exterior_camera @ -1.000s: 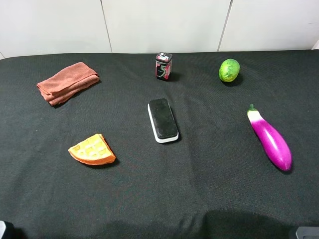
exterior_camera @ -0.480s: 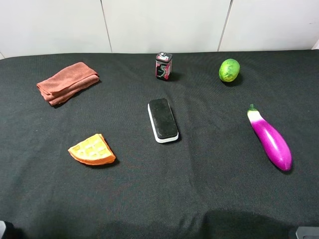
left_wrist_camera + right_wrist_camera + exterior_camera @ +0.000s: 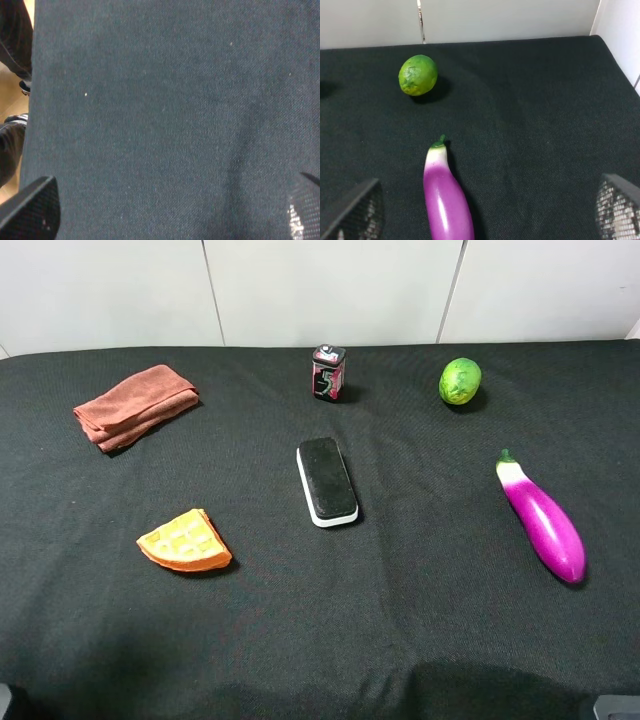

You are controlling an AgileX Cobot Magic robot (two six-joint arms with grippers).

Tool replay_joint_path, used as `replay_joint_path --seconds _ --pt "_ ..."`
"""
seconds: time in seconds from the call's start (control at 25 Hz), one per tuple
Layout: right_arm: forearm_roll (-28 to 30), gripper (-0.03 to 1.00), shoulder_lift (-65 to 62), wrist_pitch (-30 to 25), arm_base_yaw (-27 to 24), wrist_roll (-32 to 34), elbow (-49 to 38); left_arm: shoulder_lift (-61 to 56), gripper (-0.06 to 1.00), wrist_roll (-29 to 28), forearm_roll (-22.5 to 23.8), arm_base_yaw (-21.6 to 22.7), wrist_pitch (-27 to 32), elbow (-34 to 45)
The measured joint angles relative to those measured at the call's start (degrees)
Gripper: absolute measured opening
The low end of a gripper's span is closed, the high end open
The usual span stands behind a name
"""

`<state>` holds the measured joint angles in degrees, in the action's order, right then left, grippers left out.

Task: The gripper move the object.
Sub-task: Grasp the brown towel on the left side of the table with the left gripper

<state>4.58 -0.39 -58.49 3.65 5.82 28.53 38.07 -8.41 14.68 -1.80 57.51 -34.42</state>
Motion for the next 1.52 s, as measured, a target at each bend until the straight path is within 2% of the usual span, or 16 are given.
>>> replay_joint_path --seconds 0.76,1.08,1.32,1.52 --pt "0.00 0.64 0.00 0.00 0.00 0.00 0.00 27.52 0.93 0.07 0.18 0.00 -5.46 -10.45" --pt "0.00 0.64 0.00 0.00 0.00 0.00 0.00 38.13 0.93 2.70 0.18 0.00 -6.35 -17.61" --pt "0.00 0.64 0.00 0.00 0.00 0.00 0.00 45.58 0.93 6.92 0.18 0.00 -6.42 -22.86" --pt "0.00 0.64 0.00 0.00 0.00 0.00 0.00 51.85 0.93 7.67 0.18 0.00 -7.30 -27.21"
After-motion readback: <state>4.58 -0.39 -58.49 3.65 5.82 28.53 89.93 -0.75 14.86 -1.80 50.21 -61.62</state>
